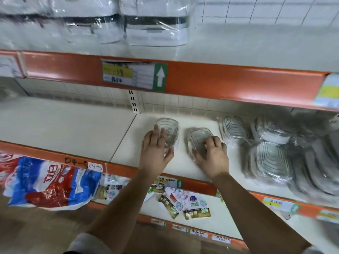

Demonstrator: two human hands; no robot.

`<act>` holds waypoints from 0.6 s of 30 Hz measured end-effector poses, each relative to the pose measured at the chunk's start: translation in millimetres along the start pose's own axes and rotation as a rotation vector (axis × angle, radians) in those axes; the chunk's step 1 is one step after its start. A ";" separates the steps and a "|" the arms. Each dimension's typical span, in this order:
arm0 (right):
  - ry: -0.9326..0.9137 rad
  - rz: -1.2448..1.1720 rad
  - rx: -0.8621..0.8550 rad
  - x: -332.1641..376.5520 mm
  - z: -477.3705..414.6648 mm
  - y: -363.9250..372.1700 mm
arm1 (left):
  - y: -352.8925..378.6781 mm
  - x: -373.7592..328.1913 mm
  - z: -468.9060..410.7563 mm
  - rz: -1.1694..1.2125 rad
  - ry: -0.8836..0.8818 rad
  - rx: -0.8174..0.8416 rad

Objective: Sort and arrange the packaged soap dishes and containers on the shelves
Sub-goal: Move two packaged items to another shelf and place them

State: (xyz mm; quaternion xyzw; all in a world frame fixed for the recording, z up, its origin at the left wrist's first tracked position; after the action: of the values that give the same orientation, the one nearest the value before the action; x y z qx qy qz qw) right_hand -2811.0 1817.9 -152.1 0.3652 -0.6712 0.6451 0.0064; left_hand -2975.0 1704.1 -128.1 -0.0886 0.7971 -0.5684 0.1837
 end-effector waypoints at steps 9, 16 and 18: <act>0.007 -0.099 -0.039 21.5 113.0 -90.4 | -87.1 -37.9 91.7 0.100 0.004 0.062; -0.010 -0.150 -0.105 52.3 192.0 -191.2 | -198.3 -83.3 154.7 0.157 0.092 -0.048; -0.036 -0.181 -0.136 59.9 204.9 -218.4 | -225.2 -92.8 164.0 0.162 0.102 -0.080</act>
State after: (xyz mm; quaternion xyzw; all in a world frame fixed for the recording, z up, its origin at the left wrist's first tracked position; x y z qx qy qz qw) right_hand -2651.2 1632.2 30.4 0.4344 -0.6776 0.5884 0.0771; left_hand -2840.6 1517.1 54.2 -0.0021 0.8321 -0.5230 0.1845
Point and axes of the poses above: each hand's wrist, its own z-axis away from the middle knuckle, its own y-axis out of the palm, x = y × z, the point moved 10 cm from there along -z, towards the middle knuckle, and after that the axes turned 1 degree about y, right-handed, at the moved point
